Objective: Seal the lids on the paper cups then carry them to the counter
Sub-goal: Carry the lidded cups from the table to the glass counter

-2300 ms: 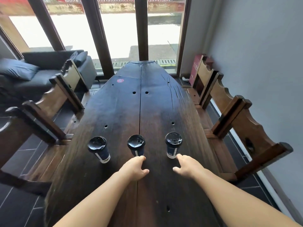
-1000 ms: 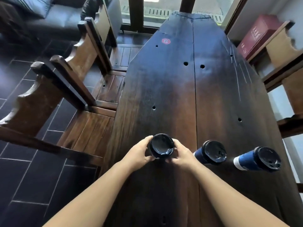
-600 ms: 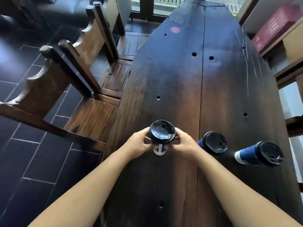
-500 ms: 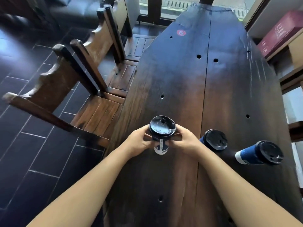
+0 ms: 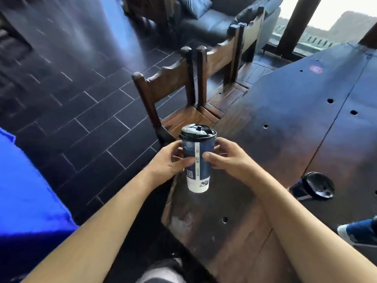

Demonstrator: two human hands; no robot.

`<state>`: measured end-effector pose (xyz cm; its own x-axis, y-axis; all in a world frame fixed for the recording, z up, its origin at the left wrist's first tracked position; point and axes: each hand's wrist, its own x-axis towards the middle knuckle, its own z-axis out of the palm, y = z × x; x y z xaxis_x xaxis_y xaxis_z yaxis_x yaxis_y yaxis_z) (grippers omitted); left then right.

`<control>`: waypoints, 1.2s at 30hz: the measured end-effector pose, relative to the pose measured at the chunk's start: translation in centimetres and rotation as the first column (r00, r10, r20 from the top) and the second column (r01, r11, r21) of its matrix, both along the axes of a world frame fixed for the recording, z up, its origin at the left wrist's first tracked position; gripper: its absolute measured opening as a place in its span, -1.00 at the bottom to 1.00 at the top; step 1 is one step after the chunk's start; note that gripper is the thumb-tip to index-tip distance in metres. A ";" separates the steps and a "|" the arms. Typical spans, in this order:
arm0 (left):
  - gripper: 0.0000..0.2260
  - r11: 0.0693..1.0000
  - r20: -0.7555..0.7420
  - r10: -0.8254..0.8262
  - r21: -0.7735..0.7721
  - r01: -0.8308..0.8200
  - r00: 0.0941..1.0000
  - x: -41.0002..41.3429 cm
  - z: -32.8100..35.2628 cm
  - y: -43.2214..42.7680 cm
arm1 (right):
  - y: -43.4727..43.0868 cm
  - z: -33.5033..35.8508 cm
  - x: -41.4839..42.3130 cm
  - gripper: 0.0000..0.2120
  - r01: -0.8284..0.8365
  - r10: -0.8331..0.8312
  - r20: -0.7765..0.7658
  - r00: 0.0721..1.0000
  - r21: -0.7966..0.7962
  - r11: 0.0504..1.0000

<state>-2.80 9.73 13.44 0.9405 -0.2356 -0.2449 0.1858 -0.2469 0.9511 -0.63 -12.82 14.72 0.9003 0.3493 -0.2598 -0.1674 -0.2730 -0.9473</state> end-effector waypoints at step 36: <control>-0.38 0.086 0.163 0.984 -0.096 -0.992 0.070 -32.2 5.3 57.1 | 79.3 6.2 -13.0 -0.75 -0.981 0.982 0.090 0.163 -0.089 0.171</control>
